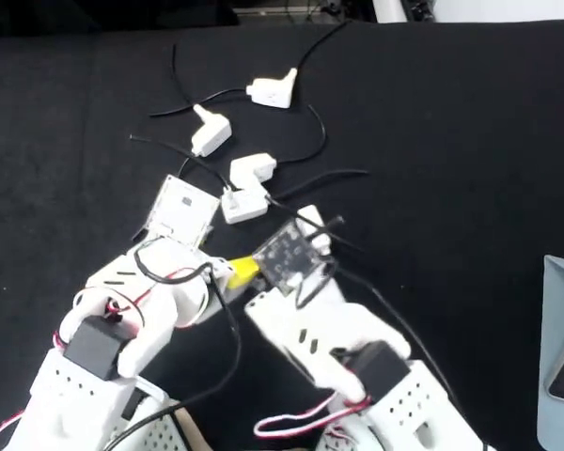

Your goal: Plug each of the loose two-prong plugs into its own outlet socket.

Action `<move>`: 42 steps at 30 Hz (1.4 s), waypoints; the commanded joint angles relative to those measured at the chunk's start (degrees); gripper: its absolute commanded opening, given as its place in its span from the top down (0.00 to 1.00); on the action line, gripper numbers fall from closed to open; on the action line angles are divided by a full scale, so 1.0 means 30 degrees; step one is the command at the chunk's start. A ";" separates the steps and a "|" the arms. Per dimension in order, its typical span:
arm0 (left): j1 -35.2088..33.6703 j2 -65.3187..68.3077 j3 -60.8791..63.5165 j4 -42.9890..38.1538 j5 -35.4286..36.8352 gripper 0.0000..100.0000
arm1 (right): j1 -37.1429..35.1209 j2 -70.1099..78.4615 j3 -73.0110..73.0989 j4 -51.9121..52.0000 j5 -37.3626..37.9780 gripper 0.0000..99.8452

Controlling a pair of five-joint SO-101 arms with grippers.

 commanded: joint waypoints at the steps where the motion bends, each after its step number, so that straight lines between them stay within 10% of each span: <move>1: -0.0425 -0.0205 -0.1216 -0.0059 -0.0440 0.72 | 0.1905 0.0571 -0.1451 -0.0293 0.0029 0.99; 11: -0.2418 0.3341 0.0220 -0.2930 0.0879 0.68 | 0.6535 0.0542 -0.2769 -0.0469 -0.1026 0.99; 24: 0.1832 1.5121 -0.5348 -0.4161 0.4689 0.67 | 1.2542 0.0542 -0.2886 -0.3253 -0.3751 0.99; 42: 0.3531 2.7722 -1.3729 -0.7502 0.6681 0.68 | 1.4007 0.0542 -0.2945 -0.3692 -0.4190 0.99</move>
